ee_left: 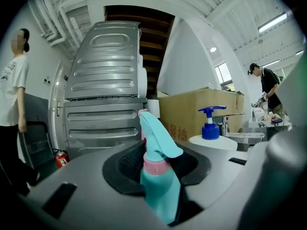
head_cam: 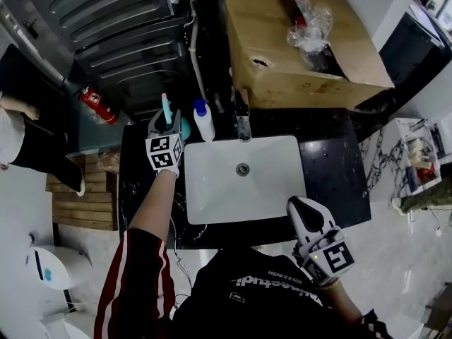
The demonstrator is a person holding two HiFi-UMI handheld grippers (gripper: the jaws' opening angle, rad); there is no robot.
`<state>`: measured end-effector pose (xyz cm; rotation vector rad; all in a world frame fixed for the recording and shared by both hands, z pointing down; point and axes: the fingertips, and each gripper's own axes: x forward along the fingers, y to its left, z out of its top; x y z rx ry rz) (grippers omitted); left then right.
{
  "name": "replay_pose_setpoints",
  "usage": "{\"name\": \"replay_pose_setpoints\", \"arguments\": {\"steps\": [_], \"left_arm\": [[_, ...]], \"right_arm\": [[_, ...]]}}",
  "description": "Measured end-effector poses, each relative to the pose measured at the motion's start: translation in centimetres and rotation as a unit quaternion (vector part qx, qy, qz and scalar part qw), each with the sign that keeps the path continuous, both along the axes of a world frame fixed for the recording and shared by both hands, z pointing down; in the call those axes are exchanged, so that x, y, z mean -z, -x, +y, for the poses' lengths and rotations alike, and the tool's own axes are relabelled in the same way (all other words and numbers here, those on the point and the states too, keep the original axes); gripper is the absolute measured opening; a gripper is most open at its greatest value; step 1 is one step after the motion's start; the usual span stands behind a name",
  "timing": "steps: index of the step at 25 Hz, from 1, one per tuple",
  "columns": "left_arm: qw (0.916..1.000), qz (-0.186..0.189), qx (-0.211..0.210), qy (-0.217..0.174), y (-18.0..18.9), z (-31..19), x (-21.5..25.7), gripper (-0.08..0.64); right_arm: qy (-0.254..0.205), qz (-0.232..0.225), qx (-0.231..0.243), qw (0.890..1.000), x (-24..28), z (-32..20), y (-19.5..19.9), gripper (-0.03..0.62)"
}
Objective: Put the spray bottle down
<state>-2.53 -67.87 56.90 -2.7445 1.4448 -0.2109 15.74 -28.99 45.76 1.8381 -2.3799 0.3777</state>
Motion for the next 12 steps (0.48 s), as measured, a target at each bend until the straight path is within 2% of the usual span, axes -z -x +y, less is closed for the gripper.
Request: {"name": "replay_pose_setpoints", "arguments": {"steps": [4,12], "left_arm": [[0.9999,-0.006,-0.011,0.012,0.1,0.3,-0.1,0.153],[0.9997,0.004,-0.023,0.007,1.6,2.6,0.8,0.238]], "right_arm": [[0.0,-0.005,0.003,1.0,0.1,0.1,0.2,0.049],[-0.004,-0.012,0.009,1.0,0.3,0.8,0.6,0.05]]}}
